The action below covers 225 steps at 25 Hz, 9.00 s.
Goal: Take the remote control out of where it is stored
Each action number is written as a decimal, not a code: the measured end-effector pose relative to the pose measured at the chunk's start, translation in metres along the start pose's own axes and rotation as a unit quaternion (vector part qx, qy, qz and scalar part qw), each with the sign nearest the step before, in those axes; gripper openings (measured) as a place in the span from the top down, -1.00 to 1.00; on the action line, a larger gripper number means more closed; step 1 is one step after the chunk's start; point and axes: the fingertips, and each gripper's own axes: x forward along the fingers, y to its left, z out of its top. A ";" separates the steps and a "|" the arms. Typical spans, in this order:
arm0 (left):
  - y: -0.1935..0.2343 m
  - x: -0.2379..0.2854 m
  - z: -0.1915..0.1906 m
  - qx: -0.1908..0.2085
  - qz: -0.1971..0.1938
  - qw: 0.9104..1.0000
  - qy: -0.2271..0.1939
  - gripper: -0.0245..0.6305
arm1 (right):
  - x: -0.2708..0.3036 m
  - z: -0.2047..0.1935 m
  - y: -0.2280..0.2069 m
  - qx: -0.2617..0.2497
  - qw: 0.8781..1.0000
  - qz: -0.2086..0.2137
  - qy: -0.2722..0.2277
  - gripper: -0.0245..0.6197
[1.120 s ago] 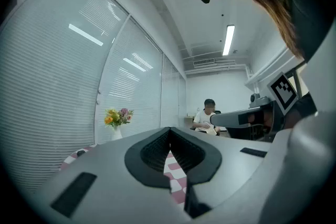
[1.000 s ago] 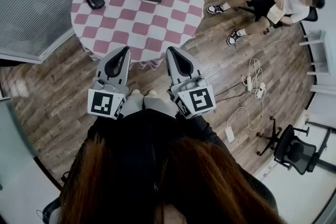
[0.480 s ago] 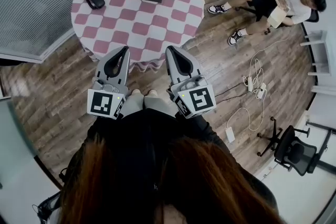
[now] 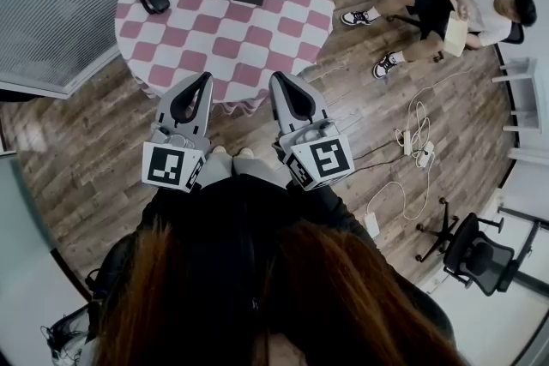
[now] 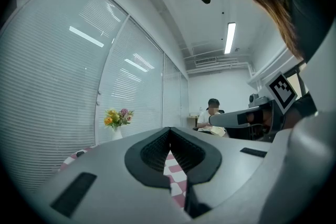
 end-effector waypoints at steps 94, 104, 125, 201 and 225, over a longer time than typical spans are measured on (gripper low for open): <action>0.145 0.180 -0.002 -0.011 -0.044 0.999 0.016 0.90 | 0.237 0.001 -0.123 0.006 0.997 -0.070 0.040 0.88; 0.144 0.178 -0.003 -0.015 -0.042 0.999 0.014 0.90 | 0.259 -0.030 -0.154 0.014 0.991 -0.115 0.071 0.88; 0.148 0.167 0.004 -0.009 -0.030 0.999 0.013 0.90 | 0.309 -0.126 -0.221 0.048 0.964 -0.202 0.169 0.87; 0.154 0.153 0.002 -0.018 -0.023 1.000 0.008 0.90 | 0.293 -0.029 -0.198 0.031 0.980 -0.187 0.060 0.34; 0.151 0.149 0.004 -0.018 -0.020 1.000 0.003 0.90 | 0.219 -0.004 -0.146 0.020 0.991 -0.124 0.045 0.34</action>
